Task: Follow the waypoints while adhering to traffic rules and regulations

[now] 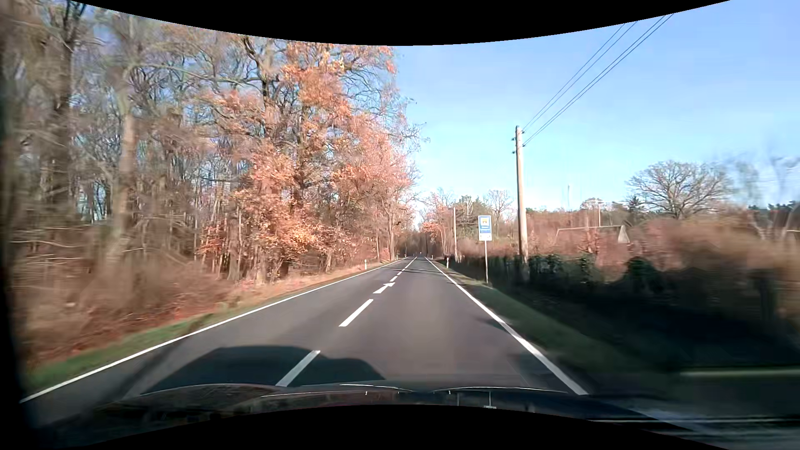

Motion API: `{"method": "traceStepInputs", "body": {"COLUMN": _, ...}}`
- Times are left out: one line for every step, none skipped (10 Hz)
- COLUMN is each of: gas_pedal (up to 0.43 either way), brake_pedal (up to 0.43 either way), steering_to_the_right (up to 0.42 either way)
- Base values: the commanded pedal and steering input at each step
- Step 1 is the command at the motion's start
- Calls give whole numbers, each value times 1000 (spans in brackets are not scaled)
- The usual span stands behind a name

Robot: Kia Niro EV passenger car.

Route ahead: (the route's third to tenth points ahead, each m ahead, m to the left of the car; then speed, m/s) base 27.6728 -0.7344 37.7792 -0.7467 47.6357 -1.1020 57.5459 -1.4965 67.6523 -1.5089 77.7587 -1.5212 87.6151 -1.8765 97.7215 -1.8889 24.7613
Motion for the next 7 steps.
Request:
{"method": "traceStepInputs", "body": {"gas_pedal": 260, "brake_pedal": 0, "steering_to_the_right": -1}}
{"method": "traceStepInputs", "body": {"gas_pedal": 260, "brake_pedal": 0, "steering_to_the_right": -1}}
{"method": "traceStepInputs", "body": {"gas_pedal": 248, "brake_pedal": 0, "steering_to_the_right": -1}}
{"method": "traceStepInputs", "body": {"gas_pedal": 240, "brake_pedal": 0, "steering_to_the_right": -1}}
{"method": "traceStepInputs", "body": {"gas_pedal": 220, "brake_pedal": 0, "steering_to_the_right": -1}}
{"method": "traceStepInputs", "body": {"gas_pedal": 209, "brake_pedal": 0, "steering_to_the_right": -1}}
{"method": "traceStepInputs", "body": {"gas_pedal": 197, "brake_pedal": 0, "steering_to_the_right": -1}}
